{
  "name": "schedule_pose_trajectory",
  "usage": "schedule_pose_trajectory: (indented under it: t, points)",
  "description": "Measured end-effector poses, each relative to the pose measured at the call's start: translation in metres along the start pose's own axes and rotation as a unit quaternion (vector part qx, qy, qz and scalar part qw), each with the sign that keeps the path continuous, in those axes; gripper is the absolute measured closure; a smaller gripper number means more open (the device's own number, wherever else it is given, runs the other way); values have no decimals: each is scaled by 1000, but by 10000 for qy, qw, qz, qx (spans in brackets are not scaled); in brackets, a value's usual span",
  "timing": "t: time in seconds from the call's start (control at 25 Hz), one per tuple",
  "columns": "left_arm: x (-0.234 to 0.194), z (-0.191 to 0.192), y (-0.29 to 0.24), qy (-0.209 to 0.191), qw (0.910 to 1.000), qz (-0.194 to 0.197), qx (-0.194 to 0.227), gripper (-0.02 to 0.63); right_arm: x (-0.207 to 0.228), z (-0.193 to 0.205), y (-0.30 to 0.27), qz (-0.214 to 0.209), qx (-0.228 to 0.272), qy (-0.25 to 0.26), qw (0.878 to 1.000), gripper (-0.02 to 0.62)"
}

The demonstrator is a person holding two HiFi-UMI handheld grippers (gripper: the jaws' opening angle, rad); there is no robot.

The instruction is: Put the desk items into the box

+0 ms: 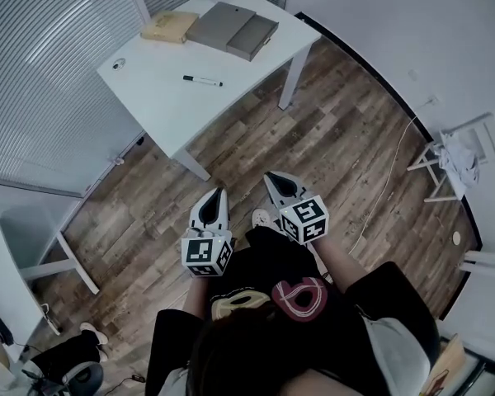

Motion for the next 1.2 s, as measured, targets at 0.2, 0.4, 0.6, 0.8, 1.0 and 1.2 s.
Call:
schedule_pose_trajectory:
  t: [0.2, 0.4, 0.6, 0.8, 1.0, 1.2]
  points:
    - [5, -4, -19, -21, 9997, -222, 39, 588, 18, -3, -11, -263, -66, 45, 9996, 585]
    - [6, -3, -39, 18, 9991, -432, 56, 588, 35, -7, -24, -483, -112, 100, 9987, 584]
    - [8, -1, -63, 46, 9982, -594, 51, 588, 53, -7, -32, -620, -211, 183, 9977, 584]
    - [16, -3, -80, -3, 9987, -508, 15, 588, 70, -7, -34, -548, -230, 148, 9981, 585]
    - [14, -10, -91, -159, 9985, -514, 49, 588, 78, -10, -37, -501, -218, 141, 9984, 585]
    - [6, -14, -95, -50, 9985, -531, 122, 588, 75, -14, -42, -514, -224, 188, 9983, 584]
Point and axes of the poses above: the fingertips, and each gripper's own axes: y backward along the fingers, x to its right, z out of its underside, the point moved 1 cm from there along y, backward along the fingers, and after that the axes turned 4 degrees about y, right-handed, at the moved point
